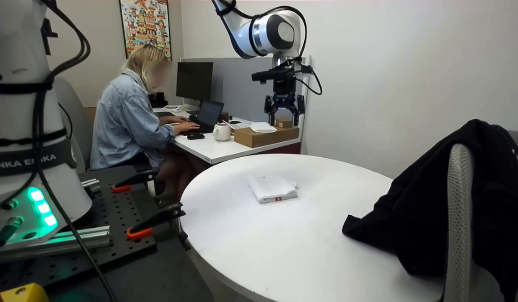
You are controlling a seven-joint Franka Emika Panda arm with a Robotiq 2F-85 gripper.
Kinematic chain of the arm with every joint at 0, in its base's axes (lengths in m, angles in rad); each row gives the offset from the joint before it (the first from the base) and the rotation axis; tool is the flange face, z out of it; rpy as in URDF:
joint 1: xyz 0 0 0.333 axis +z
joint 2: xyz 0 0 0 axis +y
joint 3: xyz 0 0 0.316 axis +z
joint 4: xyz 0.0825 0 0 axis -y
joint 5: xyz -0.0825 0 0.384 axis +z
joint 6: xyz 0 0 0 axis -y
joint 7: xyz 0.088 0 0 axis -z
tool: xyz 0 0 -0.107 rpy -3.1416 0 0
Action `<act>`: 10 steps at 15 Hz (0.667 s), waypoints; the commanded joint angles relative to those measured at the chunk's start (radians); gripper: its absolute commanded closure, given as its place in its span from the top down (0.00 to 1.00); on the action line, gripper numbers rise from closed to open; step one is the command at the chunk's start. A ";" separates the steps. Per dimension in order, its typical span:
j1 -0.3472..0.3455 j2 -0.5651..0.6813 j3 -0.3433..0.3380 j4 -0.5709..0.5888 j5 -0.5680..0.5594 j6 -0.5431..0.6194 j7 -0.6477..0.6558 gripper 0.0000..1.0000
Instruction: Use the white towel to wipe the table
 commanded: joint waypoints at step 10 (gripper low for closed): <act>0.021 0.290 0.022 0.198 0.009 0.062 -0.065 1.00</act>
